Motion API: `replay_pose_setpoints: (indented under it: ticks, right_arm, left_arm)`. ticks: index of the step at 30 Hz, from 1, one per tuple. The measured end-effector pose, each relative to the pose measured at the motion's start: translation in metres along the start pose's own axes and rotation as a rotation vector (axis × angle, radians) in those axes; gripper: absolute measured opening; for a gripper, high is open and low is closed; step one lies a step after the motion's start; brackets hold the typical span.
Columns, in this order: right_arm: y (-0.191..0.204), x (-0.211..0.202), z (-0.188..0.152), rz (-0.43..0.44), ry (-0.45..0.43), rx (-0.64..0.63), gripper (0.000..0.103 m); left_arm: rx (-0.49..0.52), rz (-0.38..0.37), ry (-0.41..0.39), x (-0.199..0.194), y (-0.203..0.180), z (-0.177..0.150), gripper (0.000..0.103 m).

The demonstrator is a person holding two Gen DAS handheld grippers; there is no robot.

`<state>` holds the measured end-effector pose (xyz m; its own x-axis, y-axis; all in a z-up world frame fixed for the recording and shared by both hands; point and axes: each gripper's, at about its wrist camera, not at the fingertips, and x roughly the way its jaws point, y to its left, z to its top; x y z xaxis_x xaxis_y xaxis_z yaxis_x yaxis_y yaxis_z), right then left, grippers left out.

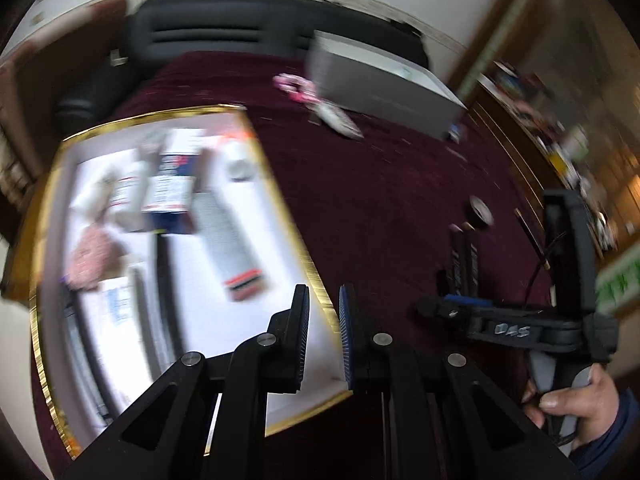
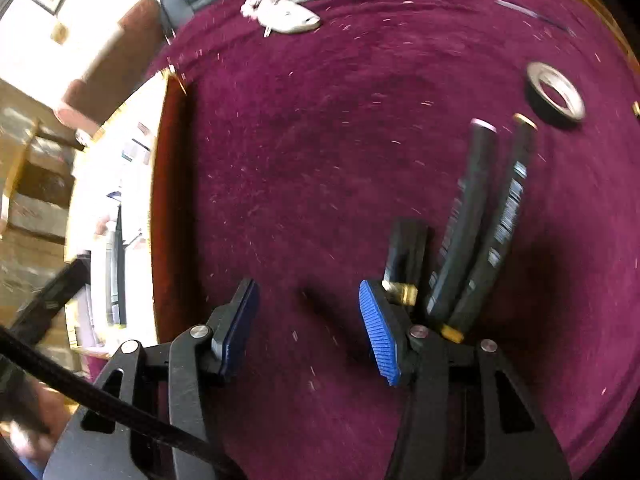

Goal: Organize objects
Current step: 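Move both grippers back to the markers on the carpet, then grasp a black lipstick with the left gripper while the right grasps a black marker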

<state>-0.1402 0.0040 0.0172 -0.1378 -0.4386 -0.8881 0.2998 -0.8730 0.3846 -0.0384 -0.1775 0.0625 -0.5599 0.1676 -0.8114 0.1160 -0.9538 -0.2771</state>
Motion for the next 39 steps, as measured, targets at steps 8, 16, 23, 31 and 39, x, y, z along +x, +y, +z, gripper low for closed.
replay_pose_setpoints:
  ticks: [8,16,23,31,39]
  right_arm:
    - [-0.062,-0.067,-0.016,-0.003,-0.132,0.135,0.051]
    - [-0.112,-0.090,-0.028,-0.027,-0.156,0.220,0.051]
    - [-0.124,-0.095,-0.035,-0.020,-0.152,0.231,0.051]
    - [-0.121,-0.091,-0.026,-0.032,-0.137,0.198,0.051]
    - [-0.106,-0.068,0.003,-0.098,-0.102,0.144,0.051]
  left_arm:
    - [0.012,-0.221,0.234,0.058,-0.063,0.009,0.012]
    - [0.112,-0.226,0.318,0.101,-0.128,0.004,0.012]
    - [0.165,-0.166,0.311,0.124,-0.147,0.008,0.014]
    - [0.243,-0.071,0.273,0.122,-0.150,0.009,0.017]
    - [0.236,-0.034,0.274,0.122,-0.135,0.016,0.017]
